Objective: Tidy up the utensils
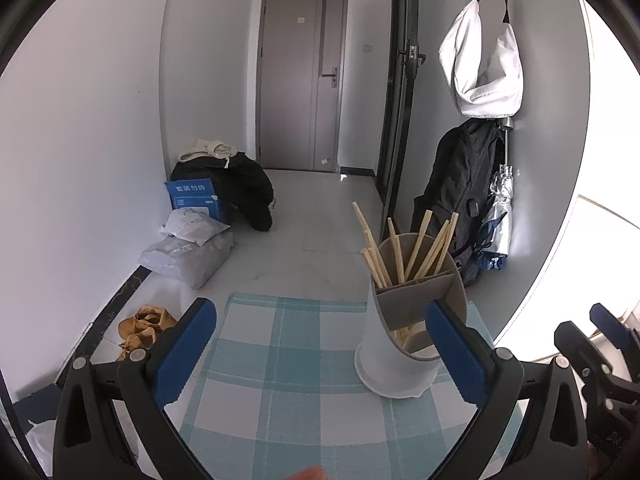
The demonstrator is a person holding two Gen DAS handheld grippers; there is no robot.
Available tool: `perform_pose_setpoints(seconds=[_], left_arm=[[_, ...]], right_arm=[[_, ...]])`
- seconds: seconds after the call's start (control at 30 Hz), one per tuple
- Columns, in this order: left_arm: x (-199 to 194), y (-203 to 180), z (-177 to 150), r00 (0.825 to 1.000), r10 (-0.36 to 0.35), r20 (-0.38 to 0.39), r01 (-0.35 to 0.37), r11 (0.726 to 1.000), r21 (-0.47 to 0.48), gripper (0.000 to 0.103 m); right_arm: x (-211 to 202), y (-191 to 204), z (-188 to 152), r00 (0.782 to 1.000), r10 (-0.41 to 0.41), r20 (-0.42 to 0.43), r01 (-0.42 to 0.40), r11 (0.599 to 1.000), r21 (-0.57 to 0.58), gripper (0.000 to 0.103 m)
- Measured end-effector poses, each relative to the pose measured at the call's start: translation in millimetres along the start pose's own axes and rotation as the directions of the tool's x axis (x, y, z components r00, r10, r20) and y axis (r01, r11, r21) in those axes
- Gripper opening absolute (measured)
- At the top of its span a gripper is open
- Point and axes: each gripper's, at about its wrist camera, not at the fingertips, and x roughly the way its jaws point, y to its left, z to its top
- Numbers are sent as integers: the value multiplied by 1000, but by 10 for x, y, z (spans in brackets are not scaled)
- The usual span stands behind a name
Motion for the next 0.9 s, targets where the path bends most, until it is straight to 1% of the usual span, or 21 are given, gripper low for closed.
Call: perform_pose_setpoints(seconds=[0.23,0.5,0.67,0.9], left_arm=[[33,12,-1,1000,-19,-25,19,1000,-12,102],[34,-32,-15,1000,-20,-20,20,1000,1,102],[48,-16,-16,999,-33,-34,32,999,-21,102],[33,-48,-21,1000,-20,-16,20,1000,-3,102]], right_arm=[[9,1,7,1000,0,-3,0,1000,2,91],[9,17,-1,1000,-2,-2,2,1000,-2,91],[10,10,-1,1000,-3,-3,3,1000,2,91],[13,11,-6,1000,-2,-3,2,1000,0,91]])
